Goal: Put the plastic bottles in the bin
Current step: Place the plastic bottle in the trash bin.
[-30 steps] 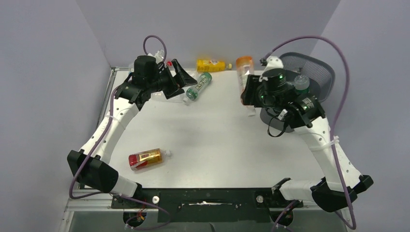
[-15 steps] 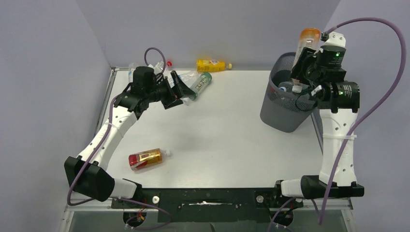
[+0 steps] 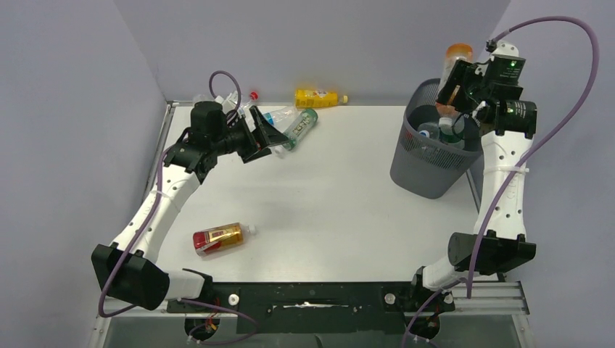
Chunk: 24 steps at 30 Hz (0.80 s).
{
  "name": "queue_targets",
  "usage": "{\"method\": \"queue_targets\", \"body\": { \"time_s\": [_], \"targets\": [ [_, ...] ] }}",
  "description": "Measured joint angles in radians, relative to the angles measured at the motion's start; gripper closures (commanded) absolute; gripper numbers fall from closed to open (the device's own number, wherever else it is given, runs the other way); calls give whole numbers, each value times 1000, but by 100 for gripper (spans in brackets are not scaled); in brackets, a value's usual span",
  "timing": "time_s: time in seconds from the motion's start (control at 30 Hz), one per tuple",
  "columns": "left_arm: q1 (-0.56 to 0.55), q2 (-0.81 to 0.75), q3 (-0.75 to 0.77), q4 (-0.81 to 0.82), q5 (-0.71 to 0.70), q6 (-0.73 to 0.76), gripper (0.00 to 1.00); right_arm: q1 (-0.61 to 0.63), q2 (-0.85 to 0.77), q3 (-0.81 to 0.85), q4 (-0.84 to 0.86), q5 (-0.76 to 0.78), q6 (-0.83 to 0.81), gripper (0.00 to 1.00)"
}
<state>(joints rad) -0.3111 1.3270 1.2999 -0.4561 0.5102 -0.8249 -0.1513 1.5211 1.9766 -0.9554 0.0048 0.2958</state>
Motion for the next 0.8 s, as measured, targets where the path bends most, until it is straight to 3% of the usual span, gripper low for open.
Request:
{"method": "queue_targets", "body": {
  "time_s": [0.1,0.57,0.67,0.8],
  "targets": [
    [6,-1,0,1,4,0,13,0,17,6,13,-30,-2,8],
    [51,-4,0,0,33,2,13,24,-77,-74,27,-106,-2,8],
    [70,-12,0,-4,40,2,13,129,-117,-125,31,-120,-2,8],
    [105,-34,0,-12,44,2,13,356,-158,-239,66,-158,-3,8]
  ]
}}
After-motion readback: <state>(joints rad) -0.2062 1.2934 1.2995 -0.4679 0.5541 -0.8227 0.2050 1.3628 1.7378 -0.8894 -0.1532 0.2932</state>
